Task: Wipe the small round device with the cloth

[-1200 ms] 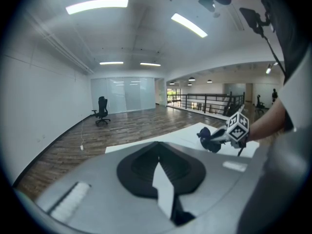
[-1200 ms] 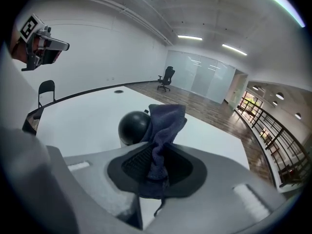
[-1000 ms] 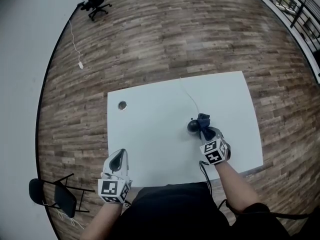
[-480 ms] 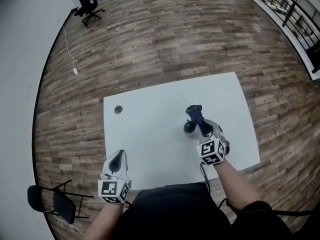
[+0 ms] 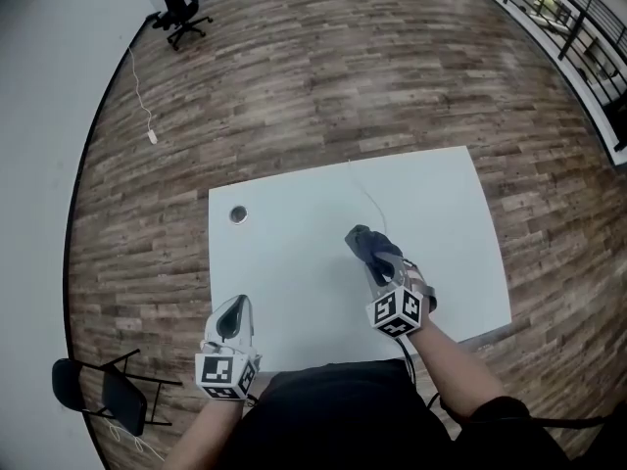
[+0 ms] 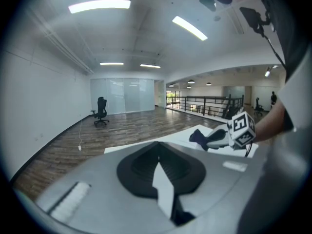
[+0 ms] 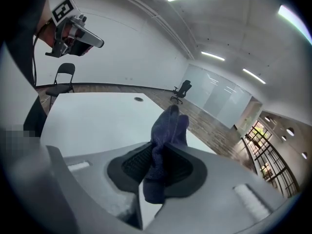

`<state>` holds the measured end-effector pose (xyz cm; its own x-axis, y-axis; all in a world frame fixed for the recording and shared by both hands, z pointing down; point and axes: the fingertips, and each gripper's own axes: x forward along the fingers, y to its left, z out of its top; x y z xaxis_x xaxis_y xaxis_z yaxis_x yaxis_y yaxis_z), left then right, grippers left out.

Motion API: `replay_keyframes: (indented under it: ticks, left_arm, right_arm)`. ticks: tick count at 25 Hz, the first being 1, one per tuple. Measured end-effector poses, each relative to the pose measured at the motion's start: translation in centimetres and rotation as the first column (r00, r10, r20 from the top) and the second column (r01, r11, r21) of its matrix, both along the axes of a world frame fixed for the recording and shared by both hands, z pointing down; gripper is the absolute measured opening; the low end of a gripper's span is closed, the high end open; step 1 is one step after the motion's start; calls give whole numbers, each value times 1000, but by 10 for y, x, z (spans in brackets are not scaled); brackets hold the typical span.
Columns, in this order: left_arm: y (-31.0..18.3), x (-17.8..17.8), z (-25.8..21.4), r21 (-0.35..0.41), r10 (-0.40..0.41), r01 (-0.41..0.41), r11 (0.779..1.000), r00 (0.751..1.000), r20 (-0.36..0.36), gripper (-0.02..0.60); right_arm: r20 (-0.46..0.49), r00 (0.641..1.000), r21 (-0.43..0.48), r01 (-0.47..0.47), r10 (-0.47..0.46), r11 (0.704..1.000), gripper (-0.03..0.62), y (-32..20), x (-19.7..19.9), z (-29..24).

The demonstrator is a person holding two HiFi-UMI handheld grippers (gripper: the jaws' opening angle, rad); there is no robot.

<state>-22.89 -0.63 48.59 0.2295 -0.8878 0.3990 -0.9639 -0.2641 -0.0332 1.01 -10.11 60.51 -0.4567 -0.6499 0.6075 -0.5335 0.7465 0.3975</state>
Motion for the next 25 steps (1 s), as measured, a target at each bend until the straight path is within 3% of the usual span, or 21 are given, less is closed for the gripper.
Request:
replay_keyframes:
  ticks: [9, 15, 17, 19, 22, 25]
  left_arm:
    - [3, -3, -2, 0, -10, 10, 1000, 1000, 8, 8]
    - [3, -1, -2, 1, -8, 8, 1000, 1000, 11, 8]
    - [2, 2, -3, 6, -4, 4, 1000, 1000, 10, 8]
    - [2, 5, -3, 10, 1, -1, 1000, 1000, 10, 8]
    - [3, 5, -3, 12, -5, 5, 1000, 1000, 8, 8]
    - [2, 2, -3, 12, -21, 21, 1000, 1000, 6, 8]
  right_arm:
    - [-14, 999, -114, 50, -52, 992, 74, 24, -11, 39]
    - [20, 996, -240, 84, -81, 967, 74, 52, -6, 70]
    - [53, 995, -186, 93, -85, 978, 74, 54, 0, 58]
    - [81, 995, -29, 65, -63, 997, 74, 44, 9, 21]
    - [114, 993, 187, -42, 20, 982, 74, 16, 31, -40]
    - [103, 988, 186, -137, 119, 973, 74, -13, 52, -45]
